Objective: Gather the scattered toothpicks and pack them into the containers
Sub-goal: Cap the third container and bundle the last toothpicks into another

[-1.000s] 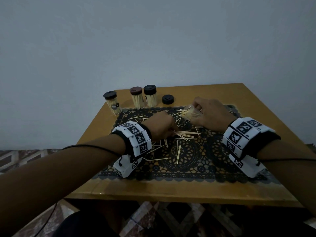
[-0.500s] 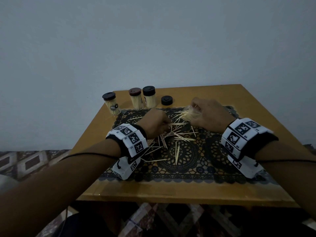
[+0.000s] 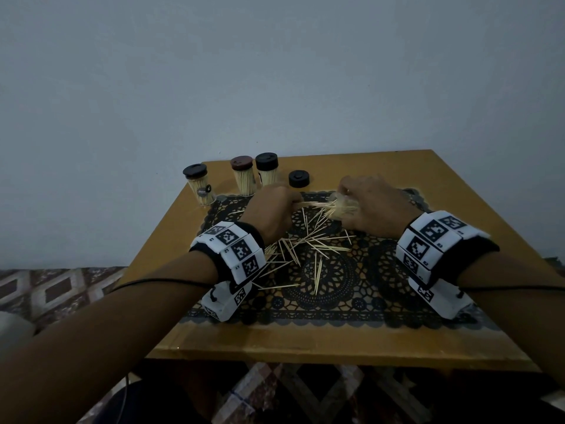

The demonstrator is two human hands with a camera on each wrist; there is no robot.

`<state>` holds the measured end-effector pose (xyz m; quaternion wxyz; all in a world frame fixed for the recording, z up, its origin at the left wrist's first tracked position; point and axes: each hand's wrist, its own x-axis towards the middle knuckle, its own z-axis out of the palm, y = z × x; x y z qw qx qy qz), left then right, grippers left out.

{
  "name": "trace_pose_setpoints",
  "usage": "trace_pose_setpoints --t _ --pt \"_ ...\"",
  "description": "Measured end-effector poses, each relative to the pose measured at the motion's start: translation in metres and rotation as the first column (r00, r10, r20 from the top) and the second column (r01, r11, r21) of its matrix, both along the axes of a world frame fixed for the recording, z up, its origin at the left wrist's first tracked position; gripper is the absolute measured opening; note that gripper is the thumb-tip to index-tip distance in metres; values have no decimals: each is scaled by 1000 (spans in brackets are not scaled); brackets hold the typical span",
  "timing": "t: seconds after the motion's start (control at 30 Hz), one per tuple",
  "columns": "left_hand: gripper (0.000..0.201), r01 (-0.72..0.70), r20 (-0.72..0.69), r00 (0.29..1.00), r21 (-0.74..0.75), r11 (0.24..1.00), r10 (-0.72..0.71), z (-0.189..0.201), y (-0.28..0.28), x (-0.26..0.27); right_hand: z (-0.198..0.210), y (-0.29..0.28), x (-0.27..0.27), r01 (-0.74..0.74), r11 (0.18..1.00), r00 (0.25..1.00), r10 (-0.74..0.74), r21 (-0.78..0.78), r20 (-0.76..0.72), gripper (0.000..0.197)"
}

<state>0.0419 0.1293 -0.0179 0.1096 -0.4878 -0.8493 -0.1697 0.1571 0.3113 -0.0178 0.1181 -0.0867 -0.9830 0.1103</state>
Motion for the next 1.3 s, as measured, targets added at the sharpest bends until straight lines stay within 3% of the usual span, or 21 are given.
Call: trace_pose_setpoints --t 0.17,0.3,0.4,0.63,0.73,0.83,0.93,1.0,1.13,1.23,1.3 --pt "16 232 8 973 53 971 -233 1 0 6 -1 -5 -1 -165 984 986 162 -64 -52 42" --pt "16 249 77 962 144 958 -262 1 0 9 3 -12 2 -239 967 968 231 -90 -94 38" --pt "18 281 97 951 122 952 -293 1 0 10 1 -10 0 -227 968 971 217 -107 -102 42" --pt "45 205 151 963 138 969 -225 2 1 11 -5 0 -4 -186 975 974 166 -122 -153 40" --pt "45 115 113 985 134 984 -131 -1 0 6 -5 0 -4 -184 976 973 164 -117 -163 40" --pt "32 51 151 987 76 996 -62 -3 1 5 -6 1 -4 -190 976 972 172 -106 -163 41" --pt "15 133 144 979 69 989 -142 -2 1 6 -6 1 -4 -193 976 972 177 -97 -156 40" --pt "13 200 120 970 113 973 -214 -1 0 7 -5 1 -3 -192 977 973 177 -94 -147 41" --pt "40 222 161 955 162 962 -248 -1 1 7 -3 -2 -2 -211 972 972 197 -104 -131 42" --pt "53 232 232 943 63 971 -241 -2 0 8 -3 -2 -2 -225 969 968 211 -99 -136 41" --pt "50 218 276 938 8 976 -212 -4 1 6 -3 -2 -2 -232 968 967 219 -93 -129 40"
